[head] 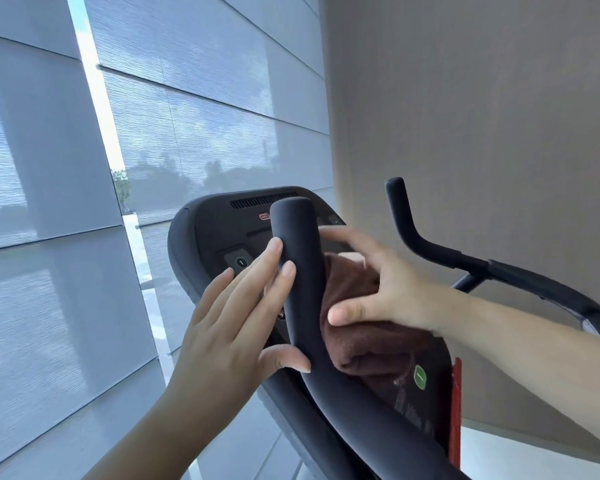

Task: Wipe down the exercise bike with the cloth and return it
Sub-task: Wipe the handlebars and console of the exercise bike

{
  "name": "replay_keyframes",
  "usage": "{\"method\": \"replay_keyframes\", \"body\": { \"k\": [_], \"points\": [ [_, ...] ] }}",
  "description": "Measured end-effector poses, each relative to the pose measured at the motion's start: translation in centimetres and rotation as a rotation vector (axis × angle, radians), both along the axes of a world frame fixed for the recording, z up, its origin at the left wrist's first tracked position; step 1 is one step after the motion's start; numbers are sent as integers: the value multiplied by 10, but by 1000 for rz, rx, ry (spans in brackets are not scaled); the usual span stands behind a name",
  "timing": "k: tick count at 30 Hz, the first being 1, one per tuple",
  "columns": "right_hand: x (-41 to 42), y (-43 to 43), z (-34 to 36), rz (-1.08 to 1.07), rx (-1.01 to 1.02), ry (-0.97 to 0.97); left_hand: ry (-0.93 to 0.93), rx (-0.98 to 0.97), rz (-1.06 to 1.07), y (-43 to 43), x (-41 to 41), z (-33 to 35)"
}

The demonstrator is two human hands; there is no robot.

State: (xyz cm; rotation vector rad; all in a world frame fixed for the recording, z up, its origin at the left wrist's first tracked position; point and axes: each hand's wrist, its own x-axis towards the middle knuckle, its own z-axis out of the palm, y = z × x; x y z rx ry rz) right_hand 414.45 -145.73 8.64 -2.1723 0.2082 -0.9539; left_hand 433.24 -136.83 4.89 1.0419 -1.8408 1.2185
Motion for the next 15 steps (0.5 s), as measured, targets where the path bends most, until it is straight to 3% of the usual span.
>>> {"method": "replay_keyframes", "body": {
  "k": [4,11,15],
  "points": [
    [9,3,12,-48,22,-188,-4,-11,2,-2,2,1],
    [-9,24,-25,-127,-76,6,13,-14,-24,-3,0,-1],
    [3,14,7,-182,-66,-168,0,-18,-3,-2,1,0]
  ]
}}
